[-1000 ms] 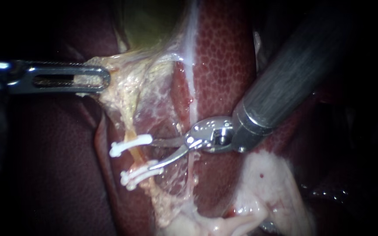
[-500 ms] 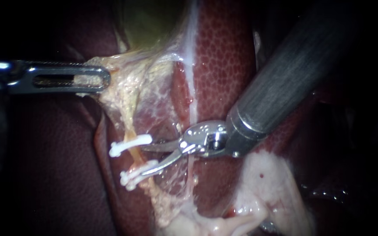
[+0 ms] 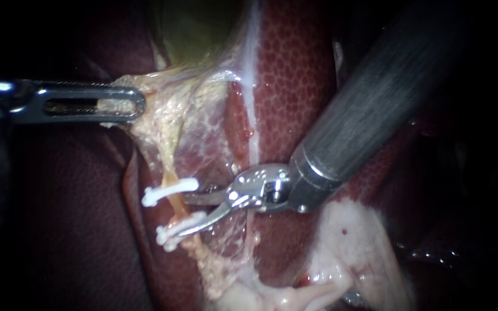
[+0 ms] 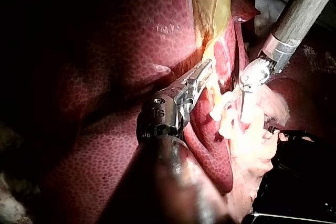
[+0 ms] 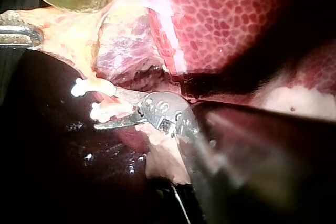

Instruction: Go to the cutting position left tube

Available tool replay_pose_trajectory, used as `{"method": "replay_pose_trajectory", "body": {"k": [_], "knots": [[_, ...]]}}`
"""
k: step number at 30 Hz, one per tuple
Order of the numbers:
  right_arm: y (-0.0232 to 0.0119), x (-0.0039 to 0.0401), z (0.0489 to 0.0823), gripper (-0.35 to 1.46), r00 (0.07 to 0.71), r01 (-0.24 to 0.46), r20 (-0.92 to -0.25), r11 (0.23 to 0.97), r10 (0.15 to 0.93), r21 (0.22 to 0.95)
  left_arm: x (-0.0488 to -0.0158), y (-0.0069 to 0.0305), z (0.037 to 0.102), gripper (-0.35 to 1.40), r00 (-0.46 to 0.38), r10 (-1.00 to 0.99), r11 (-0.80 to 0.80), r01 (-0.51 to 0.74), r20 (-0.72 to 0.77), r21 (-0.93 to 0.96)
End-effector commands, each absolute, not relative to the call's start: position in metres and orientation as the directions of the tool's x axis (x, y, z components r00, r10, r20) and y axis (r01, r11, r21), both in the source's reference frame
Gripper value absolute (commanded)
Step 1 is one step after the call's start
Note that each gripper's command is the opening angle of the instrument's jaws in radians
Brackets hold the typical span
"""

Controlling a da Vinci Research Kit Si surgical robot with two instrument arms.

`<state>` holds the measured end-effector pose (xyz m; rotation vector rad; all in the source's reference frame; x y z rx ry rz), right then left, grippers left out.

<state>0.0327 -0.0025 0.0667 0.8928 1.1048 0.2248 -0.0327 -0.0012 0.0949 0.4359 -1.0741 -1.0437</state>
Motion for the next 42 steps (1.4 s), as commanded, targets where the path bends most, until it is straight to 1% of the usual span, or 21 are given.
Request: {"method": "replay_pose_trajectory", "body": {"k": [1, 5, 12, 18, 29, 31, 42], "knots": [[-0.0025, 0.0329, 0.0667, 0.95, 0.467, 0.263, -0.674, 0.637, 0.573, 0.724, -0.0327, -0.0012, 0.0949, -0.35, 0.088, -0.859, 0.480, 0.479, 0.504, 0.735], [-0.0027, 0.0337, 0.0669, 0.93, 0.461, 0.283, -0.673, 0.622, 0.579, 0.730, -0.0327, -0.0012, 0.0949, -0.35, 0.088, -0.859, 0.480, 0.479, 0.504, 0.735], [-0.0033, 0.0350, 0.0674, 0.95, 0.461, 0.285, -0.666, 0.613, 0.586, 0.737, -0.0327, -0.0012, 0.0949, -0.35, 0.088, -0.859, 0.480, 0.479, 0.504, 0.735], [-0.0033, 0.0357, 0.0675, 0.96, 0.444, 0.296, -0.662, 0.598, 0.604, 0.745, -0.0328, -0.0012, 0.0949, -0.35, 0.088, -0.859, 0.480, 0.479, 0.504, 0.735], [-0.0033, 0.0371, 0.0677, 0.96, 0.429, 0.292, -0.656, 0.592, 0.621, 0.752, -0.0328, -0.0012, 0.0950, -0.35, 0.088, -0.859, 0.480, 0.480, 0.504, 0.735], [-0.0033, 0.0373, 0.0678, 0.93, 0.429, 0.291, -0.655, 0.592, 0.622, 0.752, -0.0328, -0.0012, 0.0950, -0.35, 0.088, -0.859, 0.480, 0.480, 0.504, 0.735], [-0.0029, 0.0381, 0.0683, 0.90, 0.423, 0.283, -0.647, 0.585, 0.635, 0.760, -0.0329, -0.0013, 0.0950, -0.35, 0.088, -0.859, 0.480, 0.480, 0.504, 0.734]]}}
